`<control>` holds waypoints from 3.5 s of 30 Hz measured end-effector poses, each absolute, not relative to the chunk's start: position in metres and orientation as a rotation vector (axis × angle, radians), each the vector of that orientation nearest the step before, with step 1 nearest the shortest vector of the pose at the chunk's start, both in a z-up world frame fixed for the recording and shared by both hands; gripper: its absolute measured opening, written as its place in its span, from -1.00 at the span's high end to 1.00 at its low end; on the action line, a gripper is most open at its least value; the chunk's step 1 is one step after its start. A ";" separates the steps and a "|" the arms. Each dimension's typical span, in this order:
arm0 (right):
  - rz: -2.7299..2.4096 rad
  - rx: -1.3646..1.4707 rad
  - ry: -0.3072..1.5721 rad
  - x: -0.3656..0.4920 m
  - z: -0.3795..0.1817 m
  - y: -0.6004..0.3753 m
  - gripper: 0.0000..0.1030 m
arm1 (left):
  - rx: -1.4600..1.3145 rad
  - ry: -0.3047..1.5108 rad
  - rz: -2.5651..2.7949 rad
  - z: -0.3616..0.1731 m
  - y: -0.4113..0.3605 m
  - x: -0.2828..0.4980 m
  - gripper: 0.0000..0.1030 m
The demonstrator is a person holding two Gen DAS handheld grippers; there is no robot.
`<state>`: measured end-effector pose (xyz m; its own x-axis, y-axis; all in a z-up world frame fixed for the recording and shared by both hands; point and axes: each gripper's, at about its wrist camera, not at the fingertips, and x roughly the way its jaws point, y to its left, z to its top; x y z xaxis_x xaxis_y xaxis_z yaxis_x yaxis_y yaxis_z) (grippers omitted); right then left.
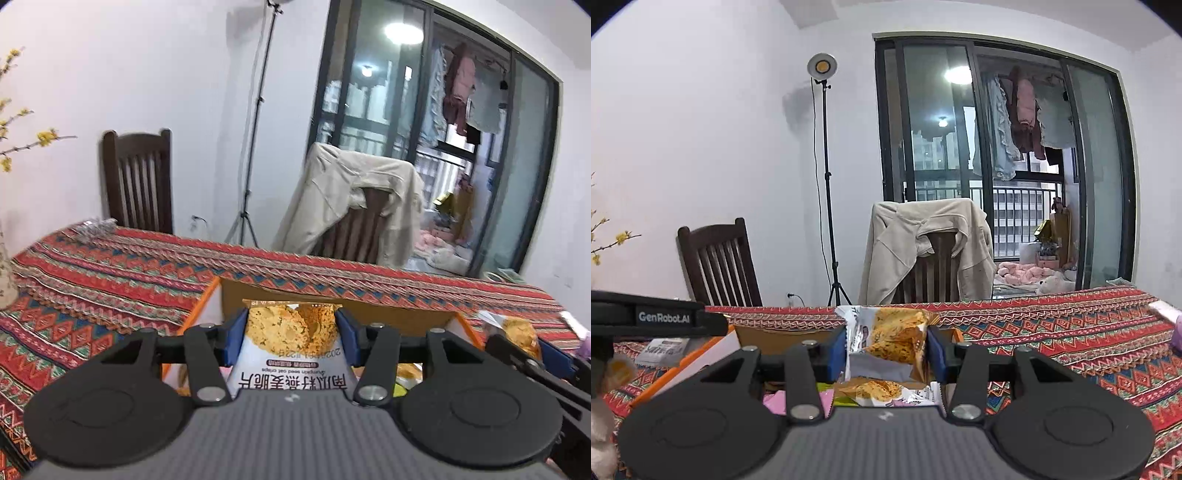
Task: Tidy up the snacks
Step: 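Open both grippers to drop the cracker packets into the box, then move both grippers back to the white packets on the table, then grasp a white packet with the left gripper while the right grasps another white packet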
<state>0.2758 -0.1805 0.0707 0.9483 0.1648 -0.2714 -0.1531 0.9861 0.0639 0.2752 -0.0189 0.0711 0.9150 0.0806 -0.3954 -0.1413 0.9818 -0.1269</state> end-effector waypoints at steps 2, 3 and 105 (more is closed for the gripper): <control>0.163 0.018 0.279 0.277 0.063 -0.179 0.14 | -0.142 0.390 0.112 0.065 -0.019 0.276 -0.02; 0.164 0.011 0.284 0.279 0.060 -0.179 0.14 | -0.135 0.398 0.108 0.063 -0.019 0.278 -0.02; 0.135 0.006 0.601 0.105 0.000 -0.236 -1.00 | -0.165 0.688 0.049 -0.020 0.013 0.122 -0.38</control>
